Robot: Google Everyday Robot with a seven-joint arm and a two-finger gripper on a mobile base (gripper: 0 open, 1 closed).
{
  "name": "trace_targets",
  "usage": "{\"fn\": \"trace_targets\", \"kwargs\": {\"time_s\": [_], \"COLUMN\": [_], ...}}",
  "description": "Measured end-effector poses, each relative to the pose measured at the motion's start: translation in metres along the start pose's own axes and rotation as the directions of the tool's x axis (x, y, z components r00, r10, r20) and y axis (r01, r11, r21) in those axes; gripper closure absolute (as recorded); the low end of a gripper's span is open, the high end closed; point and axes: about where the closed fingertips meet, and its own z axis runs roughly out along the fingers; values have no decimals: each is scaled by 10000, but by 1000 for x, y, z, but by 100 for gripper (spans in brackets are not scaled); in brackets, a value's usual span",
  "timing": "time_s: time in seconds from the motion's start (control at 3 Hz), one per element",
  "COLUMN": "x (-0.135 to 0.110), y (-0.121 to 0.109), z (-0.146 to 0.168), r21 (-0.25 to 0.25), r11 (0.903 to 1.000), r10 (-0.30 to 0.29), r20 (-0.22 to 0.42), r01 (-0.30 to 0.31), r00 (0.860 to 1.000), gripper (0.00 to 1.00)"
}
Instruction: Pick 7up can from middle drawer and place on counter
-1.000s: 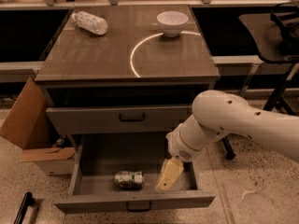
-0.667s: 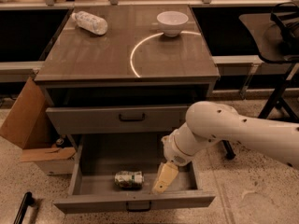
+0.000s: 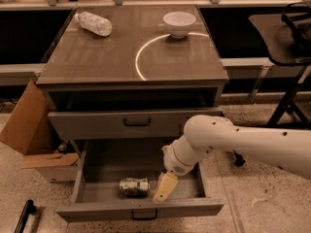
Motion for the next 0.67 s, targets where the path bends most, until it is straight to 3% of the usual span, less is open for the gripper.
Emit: {"fn": "trace_targets", "kwargs": {"time_s": [0.67], "x": [5], "y": [-7], "z": [48], "r21": [-333], "r11": [9993], "r10": [-169], "r20": [-182], "r01": [163], "r00": [9997], "gripper": [0]}}
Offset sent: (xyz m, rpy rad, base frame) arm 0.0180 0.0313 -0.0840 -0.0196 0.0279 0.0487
